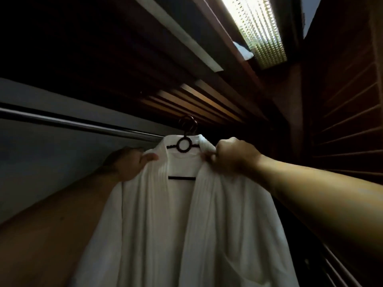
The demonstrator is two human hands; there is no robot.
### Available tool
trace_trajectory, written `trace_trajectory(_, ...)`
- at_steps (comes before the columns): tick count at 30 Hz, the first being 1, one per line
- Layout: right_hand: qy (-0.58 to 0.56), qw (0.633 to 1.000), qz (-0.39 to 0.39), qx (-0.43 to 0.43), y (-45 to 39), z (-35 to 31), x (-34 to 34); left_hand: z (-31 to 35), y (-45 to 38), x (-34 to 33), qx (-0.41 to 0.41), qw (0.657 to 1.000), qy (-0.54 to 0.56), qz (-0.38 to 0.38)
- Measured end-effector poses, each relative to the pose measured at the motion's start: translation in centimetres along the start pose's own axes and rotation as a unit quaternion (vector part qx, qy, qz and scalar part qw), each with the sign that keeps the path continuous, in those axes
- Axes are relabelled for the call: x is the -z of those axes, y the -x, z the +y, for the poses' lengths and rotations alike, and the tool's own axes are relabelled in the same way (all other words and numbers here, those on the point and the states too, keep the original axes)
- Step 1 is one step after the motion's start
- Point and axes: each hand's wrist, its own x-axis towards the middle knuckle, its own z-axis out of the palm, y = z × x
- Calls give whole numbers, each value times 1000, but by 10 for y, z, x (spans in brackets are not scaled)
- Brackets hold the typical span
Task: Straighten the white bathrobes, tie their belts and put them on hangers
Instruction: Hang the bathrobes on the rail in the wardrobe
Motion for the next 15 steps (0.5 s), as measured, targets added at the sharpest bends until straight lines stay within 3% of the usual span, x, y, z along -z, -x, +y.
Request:
trace_trajectory(6,-23,1000,4,-13,-43,-10,-27,-22,-23,-39,26,998,45,-39)
trace_trajectory(9,17,999,11,51,-66,-16,-41,-39,-36,-55,43,989,124,-66)
trace_trajectory(15,72,993,-59,72,-58,-20,-99,-20,-14,-128,80,954,243,-159)
